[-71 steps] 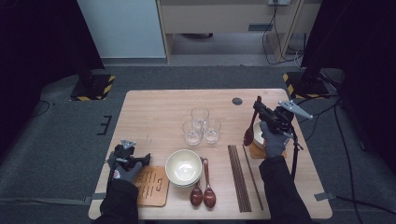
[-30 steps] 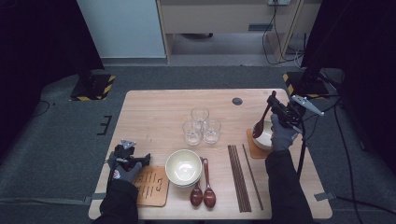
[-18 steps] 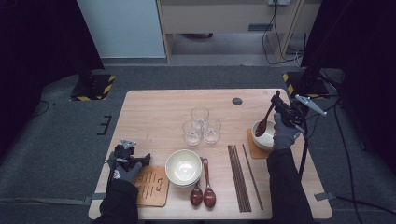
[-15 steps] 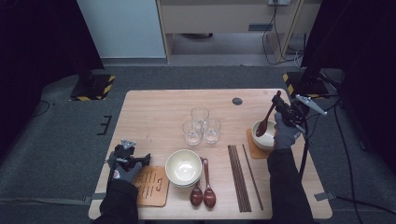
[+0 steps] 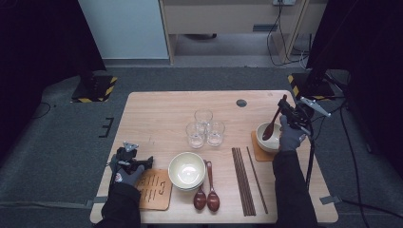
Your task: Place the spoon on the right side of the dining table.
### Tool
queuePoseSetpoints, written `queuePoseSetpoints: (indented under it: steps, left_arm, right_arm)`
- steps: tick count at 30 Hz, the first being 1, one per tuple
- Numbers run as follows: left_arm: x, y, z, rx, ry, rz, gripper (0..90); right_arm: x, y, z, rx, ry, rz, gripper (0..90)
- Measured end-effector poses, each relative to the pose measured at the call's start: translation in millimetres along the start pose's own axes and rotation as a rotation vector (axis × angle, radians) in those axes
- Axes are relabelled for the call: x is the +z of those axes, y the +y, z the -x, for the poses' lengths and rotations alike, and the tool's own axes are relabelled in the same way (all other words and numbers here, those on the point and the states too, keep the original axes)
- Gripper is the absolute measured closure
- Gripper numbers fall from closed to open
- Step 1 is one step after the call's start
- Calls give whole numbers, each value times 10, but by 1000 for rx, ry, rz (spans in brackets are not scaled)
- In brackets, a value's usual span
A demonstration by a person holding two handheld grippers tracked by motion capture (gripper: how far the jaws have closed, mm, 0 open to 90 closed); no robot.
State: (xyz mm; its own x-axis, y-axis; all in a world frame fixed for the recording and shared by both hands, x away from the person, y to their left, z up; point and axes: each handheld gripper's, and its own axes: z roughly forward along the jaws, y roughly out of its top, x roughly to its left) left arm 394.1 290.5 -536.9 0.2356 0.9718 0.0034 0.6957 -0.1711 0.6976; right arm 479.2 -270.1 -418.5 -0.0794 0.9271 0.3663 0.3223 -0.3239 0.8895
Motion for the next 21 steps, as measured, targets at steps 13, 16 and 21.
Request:
queuePoseSetpoints:
  steps: [13,16,21]
  left_arm:
    - [0,0,0,0,0,0,0]
    - [0,0,0,0,0,0,0]
    - [0,0,0,0,0,0,0]
  right_arm:
    - [53,-119,35,-2,4,-83,826]
    - [55,-131,30,-13,0,-101,814]
    - [51,-141,10,-31,0,-137,795]
